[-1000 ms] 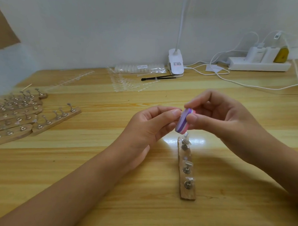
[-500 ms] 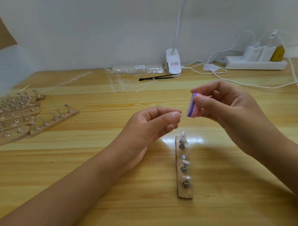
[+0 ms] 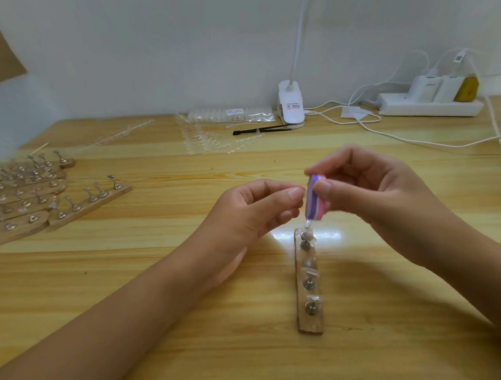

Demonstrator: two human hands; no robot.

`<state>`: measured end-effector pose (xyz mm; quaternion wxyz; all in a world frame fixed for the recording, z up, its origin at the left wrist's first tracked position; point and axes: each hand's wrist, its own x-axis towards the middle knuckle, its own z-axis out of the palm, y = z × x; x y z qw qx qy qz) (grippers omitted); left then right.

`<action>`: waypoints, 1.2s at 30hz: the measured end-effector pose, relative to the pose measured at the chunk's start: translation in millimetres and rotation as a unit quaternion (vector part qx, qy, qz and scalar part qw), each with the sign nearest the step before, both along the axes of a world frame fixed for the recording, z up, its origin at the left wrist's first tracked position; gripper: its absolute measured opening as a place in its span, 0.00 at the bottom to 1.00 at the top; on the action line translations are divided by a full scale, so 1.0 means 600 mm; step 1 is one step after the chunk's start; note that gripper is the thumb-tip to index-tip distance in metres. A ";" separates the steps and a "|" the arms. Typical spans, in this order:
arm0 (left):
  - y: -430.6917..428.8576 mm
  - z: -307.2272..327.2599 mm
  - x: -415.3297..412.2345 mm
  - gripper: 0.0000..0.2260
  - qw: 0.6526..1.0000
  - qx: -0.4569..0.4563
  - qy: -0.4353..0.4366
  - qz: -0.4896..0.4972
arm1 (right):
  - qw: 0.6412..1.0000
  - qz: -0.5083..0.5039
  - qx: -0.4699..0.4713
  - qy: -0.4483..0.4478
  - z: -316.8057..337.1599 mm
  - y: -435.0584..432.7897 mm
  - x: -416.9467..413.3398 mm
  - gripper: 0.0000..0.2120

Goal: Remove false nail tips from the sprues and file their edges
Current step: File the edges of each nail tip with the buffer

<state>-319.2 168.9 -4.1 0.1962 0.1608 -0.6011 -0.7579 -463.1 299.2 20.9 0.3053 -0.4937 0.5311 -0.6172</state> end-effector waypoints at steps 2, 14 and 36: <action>-0.001 -0.001 -0.001 0.10 1.000 -0.011 -0.007 0.007 | 0.999 -0.035 -0.019 -0.010 0.001 -0.001 -0.002 0.14; -0.006 0.005 0.003 0.07 0.999 -0.041 -0.003 -0.005 | 1.000 0.009 0.012 0.008 0.006 0.003 0.006 0.13; -0.007 0.006 0.002 0.08 0.998 -0.057 -0.005 0.006 | 1.000 0.021 0.004 0.013 0.000 0.002 -0.002 0.12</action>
